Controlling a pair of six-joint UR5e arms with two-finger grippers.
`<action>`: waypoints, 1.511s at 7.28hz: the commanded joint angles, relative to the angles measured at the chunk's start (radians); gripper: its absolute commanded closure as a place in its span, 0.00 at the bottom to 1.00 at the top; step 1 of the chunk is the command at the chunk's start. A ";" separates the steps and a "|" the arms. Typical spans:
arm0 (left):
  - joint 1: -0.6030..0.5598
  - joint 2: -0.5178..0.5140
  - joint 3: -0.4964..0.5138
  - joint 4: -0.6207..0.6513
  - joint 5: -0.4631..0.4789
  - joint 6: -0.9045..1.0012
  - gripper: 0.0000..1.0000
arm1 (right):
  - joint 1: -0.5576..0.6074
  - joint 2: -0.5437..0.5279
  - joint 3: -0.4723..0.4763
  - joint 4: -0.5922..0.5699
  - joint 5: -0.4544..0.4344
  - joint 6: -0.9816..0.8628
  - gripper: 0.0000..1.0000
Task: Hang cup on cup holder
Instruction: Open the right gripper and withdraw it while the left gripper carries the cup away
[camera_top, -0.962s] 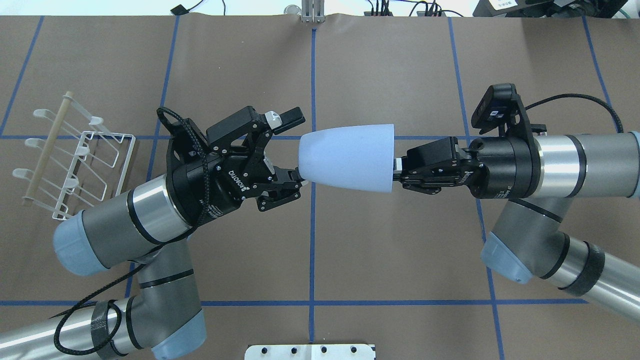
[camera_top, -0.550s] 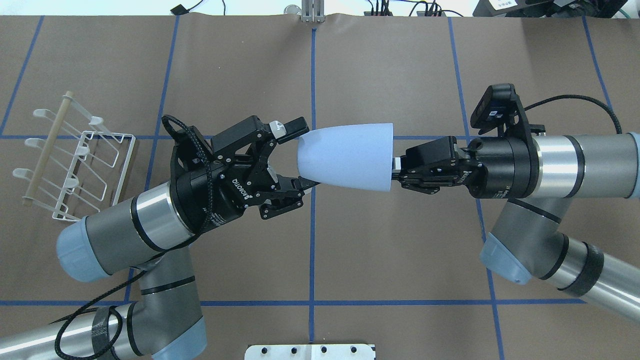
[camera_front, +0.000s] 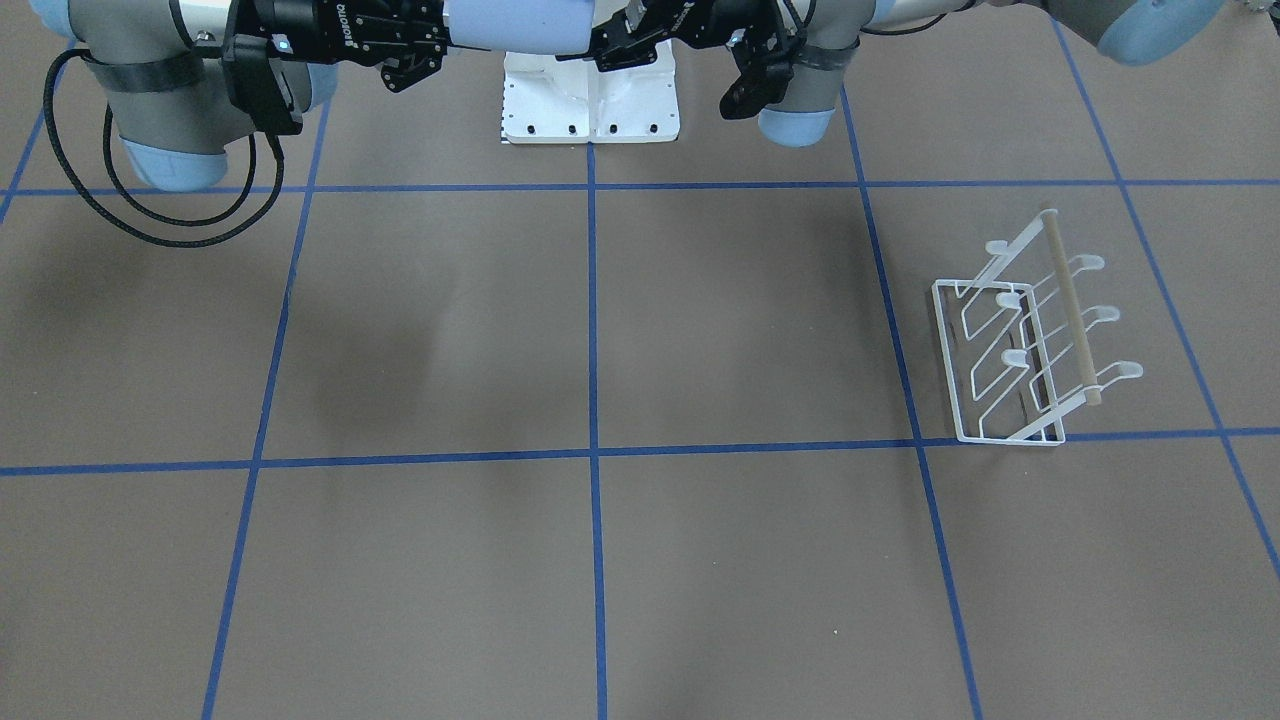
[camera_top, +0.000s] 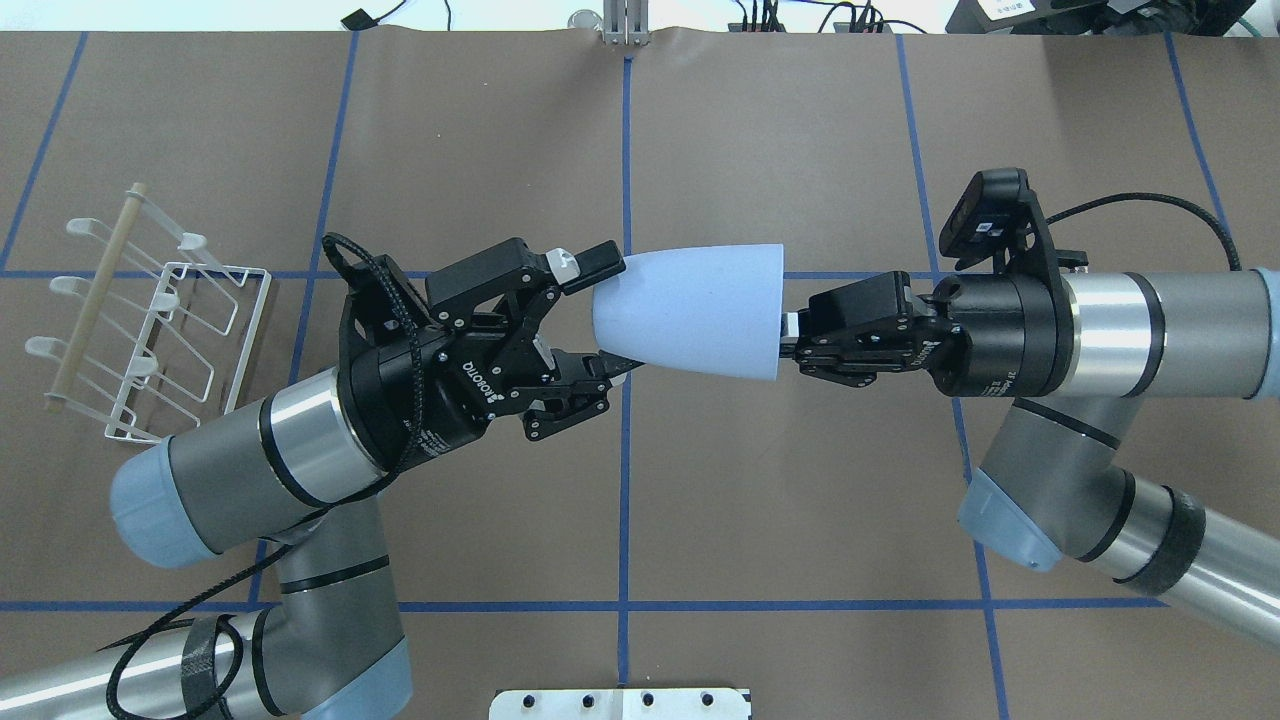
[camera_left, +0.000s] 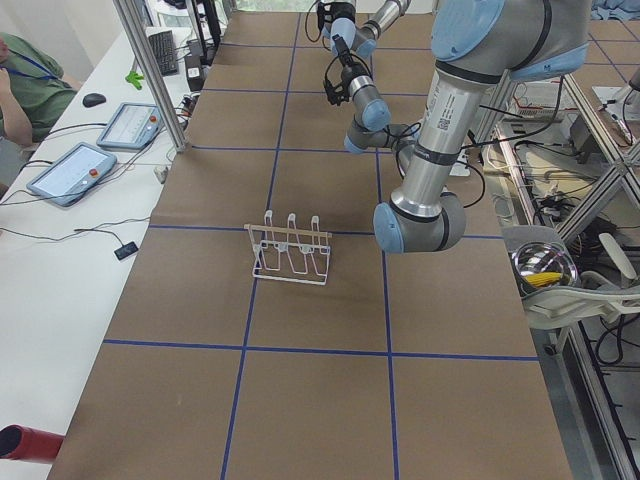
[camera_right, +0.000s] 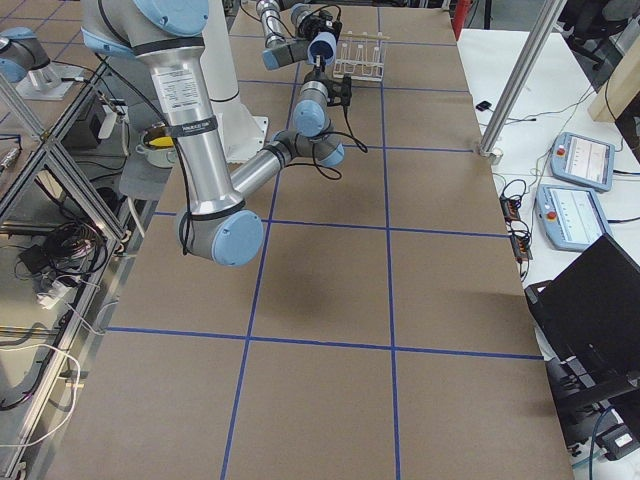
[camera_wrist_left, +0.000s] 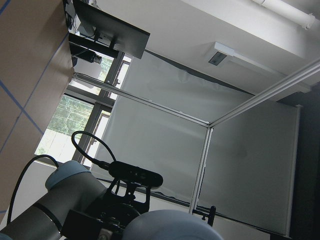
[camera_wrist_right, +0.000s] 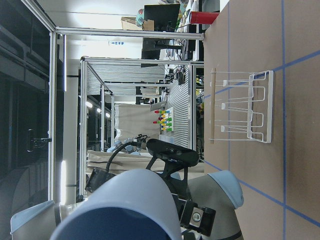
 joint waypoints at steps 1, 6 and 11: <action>0.018 0.002 -0.001 0.000 0.000 -0.001 1.00 | -0.007 -0.001 -0.003 0.003 -0.022 0.000 0.00; -0.008 0.008 -0.023 0.003 -0.017 0.002 1.00 | 0.040 -0.033 -0.005 0.001 -0.022 -0.016 0.00; -0.314 0.039 -0.024 0.306 -0.286 0.115 1.00 | 0.286 -0.113 -0.167 -0.092 -0.024 -0.437 0.00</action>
